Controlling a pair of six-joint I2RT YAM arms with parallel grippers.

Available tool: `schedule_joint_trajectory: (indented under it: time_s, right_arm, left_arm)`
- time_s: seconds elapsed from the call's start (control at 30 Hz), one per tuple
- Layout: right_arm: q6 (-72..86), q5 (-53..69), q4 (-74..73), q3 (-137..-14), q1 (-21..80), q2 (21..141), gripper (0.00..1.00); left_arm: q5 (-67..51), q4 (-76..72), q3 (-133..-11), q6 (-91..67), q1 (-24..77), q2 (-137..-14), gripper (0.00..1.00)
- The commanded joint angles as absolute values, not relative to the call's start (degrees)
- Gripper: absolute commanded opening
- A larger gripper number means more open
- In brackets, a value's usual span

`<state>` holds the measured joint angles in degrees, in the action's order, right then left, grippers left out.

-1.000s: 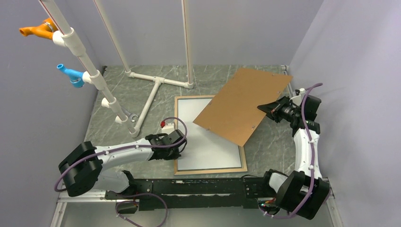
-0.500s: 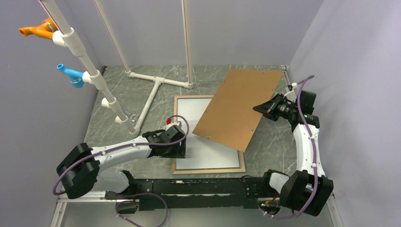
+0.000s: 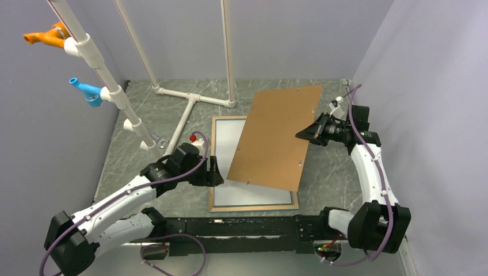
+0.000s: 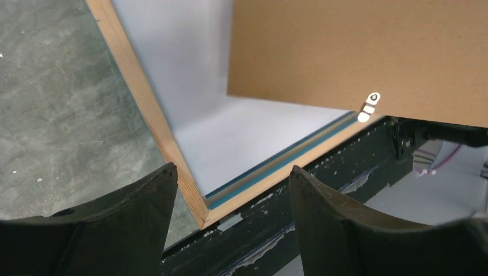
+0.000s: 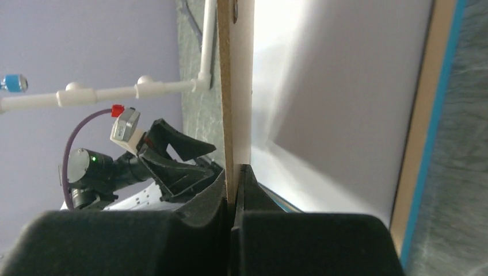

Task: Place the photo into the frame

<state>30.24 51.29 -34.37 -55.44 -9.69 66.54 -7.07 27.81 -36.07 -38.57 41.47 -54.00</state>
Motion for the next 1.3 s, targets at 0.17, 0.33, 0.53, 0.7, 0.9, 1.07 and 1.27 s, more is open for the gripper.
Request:
schedule_joint_trajectory:
  time_s: [0.17, 0.33, 0.53, 0.7, 0.9, 1.07, 1.27]
  right_arm:
    - [39.82, 52.27, -23.46, -56.15, -4.53, 63.36, 0.00]
    - [41.56, 50.33, -22.54, -55.94, -2.82, 63.21, 0.00]
    - [41.98, 49.30, -22.85, -55.89, -1.73, 63.18, 0.00]
    - [42.19, 49.22, -23.02, -56.25, -1.28, 63.11, 0.00]
    - [42.34, 50.09, -23.05, -56.63, -1.24, 63.58, 0.00]
    - [42.06, 50.33, -23.68, -57.43, -1.27, 63.50, 0.00]
    - [41.50, 50.73, -24.75, -58.01, -1.31, 63.37, 0.00]
  left_arm:
    - [-8.98, 32.32, -42.40, -28.18, 44.55, -44.89, 0.74]
    - [-0.49, 36.97, -48.87, -26.44, 51.97, -49.44, 0.76]
    - [4.87, 38.59, -56.21, -25.40, 59.10, -58.52, 0.82]
    - [5.79, 38.02, -59.55, -23.27, 61.82, -64.81, 0.82]
    - [7.64, 38.21, -61.37, -21.93, 63.35, -69.85, 0.82]
    - [8.53, 37.46, -60.76, -21.41, 63.72, -72.45, 0.81]
    - [15.65, 38.37, -60.45, -22.52, 63.81, -74.63, 0.79]
